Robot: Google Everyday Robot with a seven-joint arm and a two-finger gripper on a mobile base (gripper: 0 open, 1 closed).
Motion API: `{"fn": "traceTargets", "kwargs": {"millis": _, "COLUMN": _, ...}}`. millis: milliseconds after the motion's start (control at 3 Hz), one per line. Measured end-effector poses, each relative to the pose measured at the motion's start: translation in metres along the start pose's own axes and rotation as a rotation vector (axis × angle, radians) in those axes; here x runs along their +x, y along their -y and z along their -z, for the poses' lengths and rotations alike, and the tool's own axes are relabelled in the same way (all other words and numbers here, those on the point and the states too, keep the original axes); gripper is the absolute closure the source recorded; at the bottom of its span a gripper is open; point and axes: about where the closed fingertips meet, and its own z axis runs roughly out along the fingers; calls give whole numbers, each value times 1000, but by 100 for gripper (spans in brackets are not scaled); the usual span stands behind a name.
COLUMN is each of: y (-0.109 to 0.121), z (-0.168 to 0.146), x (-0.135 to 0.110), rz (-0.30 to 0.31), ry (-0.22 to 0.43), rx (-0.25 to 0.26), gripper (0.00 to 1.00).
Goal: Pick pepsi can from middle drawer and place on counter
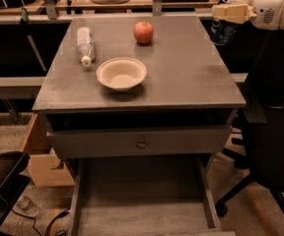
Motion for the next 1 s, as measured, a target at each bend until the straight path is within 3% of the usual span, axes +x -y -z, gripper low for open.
{"fn": "traceTargets", "kwargs": {"millis": 667, "y": 26, "z": -60, "x": 46, "rz": 4, "ry": 16, "rx": 9, "gripper": 100}}
{"fn": "traceTargets", "kwargs": {"millis": 1000, "y": 29, "z": -83, "x": 72, "rz": -24, "ry": -7, "rx": -12, "gripper": 100}}
